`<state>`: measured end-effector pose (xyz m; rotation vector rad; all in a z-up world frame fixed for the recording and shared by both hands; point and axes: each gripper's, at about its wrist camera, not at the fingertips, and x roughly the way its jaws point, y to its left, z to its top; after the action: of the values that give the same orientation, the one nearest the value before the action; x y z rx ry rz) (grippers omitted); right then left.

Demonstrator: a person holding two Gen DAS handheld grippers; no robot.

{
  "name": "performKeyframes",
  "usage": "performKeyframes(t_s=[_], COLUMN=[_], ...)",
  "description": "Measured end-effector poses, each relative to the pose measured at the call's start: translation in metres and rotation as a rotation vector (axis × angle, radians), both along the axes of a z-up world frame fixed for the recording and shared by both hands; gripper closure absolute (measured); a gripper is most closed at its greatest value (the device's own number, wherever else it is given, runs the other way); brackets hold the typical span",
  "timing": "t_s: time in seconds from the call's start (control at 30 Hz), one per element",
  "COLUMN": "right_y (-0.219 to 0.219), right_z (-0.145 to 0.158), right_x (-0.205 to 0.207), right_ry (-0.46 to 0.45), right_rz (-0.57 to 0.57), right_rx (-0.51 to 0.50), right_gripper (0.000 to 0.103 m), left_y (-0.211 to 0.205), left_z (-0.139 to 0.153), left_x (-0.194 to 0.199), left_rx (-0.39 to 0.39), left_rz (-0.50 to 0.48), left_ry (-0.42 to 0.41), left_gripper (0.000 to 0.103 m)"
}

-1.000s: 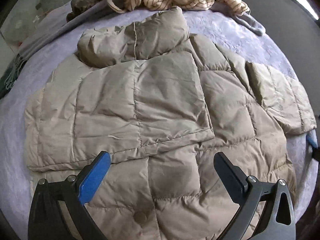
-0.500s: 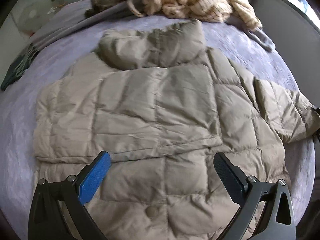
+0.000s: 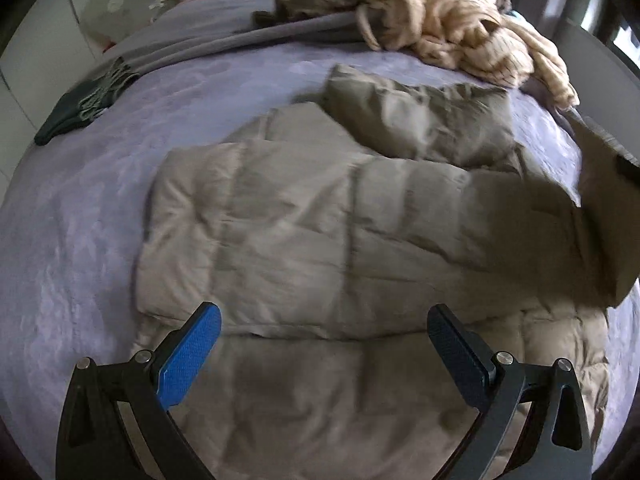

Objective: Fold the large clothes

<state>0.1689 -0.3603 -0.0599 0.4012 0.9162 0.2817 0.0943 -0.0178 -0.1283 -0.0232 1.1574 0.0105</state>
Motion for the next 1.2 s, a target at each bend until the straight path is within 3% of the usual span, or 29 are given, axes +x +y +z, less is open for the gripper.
performKeyframes(t_s=[0.13,0.37,0.43,0.5,0.53,0.63,0.8,0.83,0.87,0.9,1.0,1.1,1.2], right_y=[0.079,0.096,0.089,0.072,0.061,0.021,-0.038,-0.045,-0.048,-0.046,-0.019,0.047,0.120], right_z=[-0.035,-0.099,-0.099,-0.093,-0.088,-0.078,-0.089,-0.091,-0.090,-0.087,-0.061,-0.036,-0.030], right_x=[0.001,-0.006,-0.008,-0.012,-0.015,-0.026,-0.015,-0.012,-0.007,-0.001,0.021,0.041,0.038], right_ry=[0.072,0.266,0.296,0.313,0.305,0.296,0.298,0.288,0.279,0.267,0.200,0.136,0.112], right_rz=[0.138,0.126,0.113,0.084,0.054,-0.083,-0.336,-0.378,-0.401,-0.404,-0.271,-0.045,0.158], right_rx=[-0.094,-0.114,-0.084,-0.012,0.023,0.150,0.410,0.463,0.483,0.486,0.407,0.225,0.023], right_gripper=[0.088,0.086,0.069,0.025,0.023,0.023,0.025,0.033,0.065,0.089,0.091,0.091,0.088], left_y=[0.021,0.036,0.036,0.034,0.034,0.031,0.036,0.041,0.047,0.051,0.072,0.090,0.106], left_z=[-0.005,-0.017,-0.019,-0.019,-0.019,-0.019,-0.013,-0.011,-0.009,-0.008,-0.003,-0.001,0.000], left_x=[0.002,0.007,0.009,0.012,0.013,0.020,0.029,0.031,0.032,0.032,0.033,0.032,0.030], left_rx=[0.009,-0.012,-0.025,-0.040,-0.045,-0.062,-0.096,-0.109,-0.123,-0.132,-0.179,-0.235,-0.318], left_rz=[0.021,0.048,0.049,0.048,0.048,0.045,0.055,0.063,0.072,0.077,0.106,0.132,0.150], left_ry=[-0.008,-0.001,0.002,-0.002,-0.003,-0.009,-0.021,-0.022,-0.025,-0.027,-0.040,-0.047,-0.055], left_gripper=[0.000,0.000,0.000,0.000,0.000,0.000,0.000,0.000,0.000,0.000,0.000,0.000,0.000])
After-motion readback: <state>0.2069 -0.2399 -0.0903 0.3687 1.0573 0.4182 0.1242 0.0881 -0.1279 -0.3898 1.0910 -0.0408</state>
